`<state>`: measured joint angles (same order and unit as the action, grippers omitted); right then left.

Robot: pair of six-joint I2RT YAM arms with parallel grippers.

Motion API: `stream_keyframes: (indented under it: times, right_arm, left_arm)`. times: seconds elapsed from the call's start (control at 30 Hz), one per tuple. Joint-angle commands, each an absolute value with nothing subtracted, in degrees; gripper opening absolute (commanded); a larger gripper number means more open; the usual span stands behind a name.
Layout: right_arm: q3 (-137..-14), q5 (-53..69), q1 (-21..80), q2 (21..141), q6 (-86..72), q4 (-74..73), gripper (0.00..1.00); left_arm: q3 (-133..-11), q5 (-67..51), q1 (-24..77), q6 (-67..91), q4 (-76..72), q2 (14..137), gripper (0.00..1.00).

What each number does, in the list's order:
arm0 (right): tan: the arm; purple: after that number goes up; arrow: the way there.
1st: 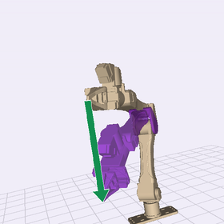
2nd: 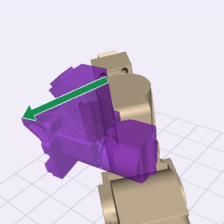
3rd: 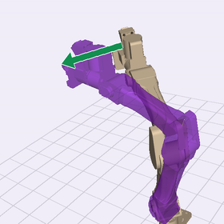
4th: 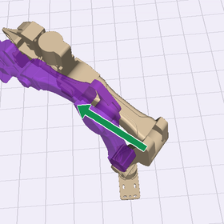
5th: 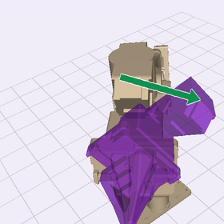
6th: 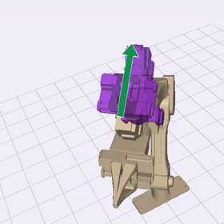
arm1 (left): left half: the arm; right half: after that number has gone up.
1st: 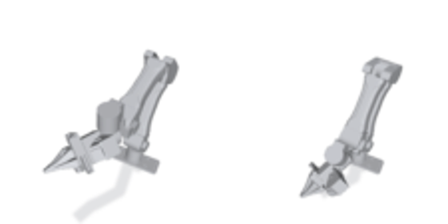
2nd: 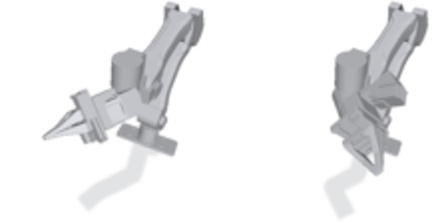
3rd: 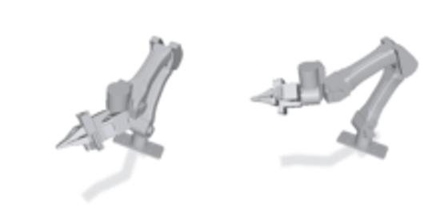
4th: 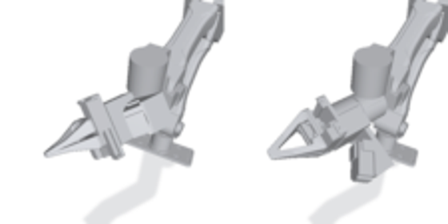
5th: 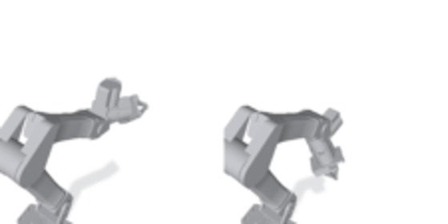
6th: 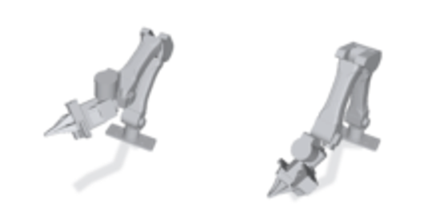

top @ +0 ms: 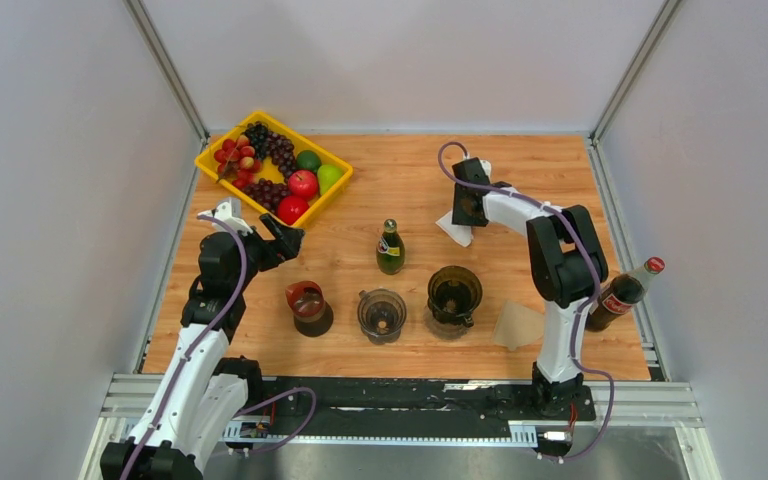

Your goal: Place the coffee filter in the dripper

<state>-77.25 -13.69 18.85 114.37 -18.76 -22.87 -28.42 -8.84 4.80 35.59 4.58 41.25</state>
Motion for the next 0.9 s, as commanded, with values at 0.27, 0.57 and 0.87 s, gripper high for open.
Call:
stream_keyframes:
  times: [0.27, 0.57, 0.87]
  right_arm:
    - [-79.2, -19.7, 19.4, 111.7, -20.1, -26.1, 0.09]
    - [-76.8, -13.7, 19.3, 90.3, -17.4, -24.7, 0.01]
    - [-71.7, 8.0, 19.3, 73.2, -17.4, -20.4, 0.01]
  left_arm:
    - [-30.4, -8.8, 4.6, 34.2, 4.5, 40.5, 1.00]
    - [-35.5, -10.3, 4.6, 35.1, 3.3, 39.7, 1.00]
    - [-37.6, -25.0, 4.6, 43.3, -15.8, 39.9, 1.00]
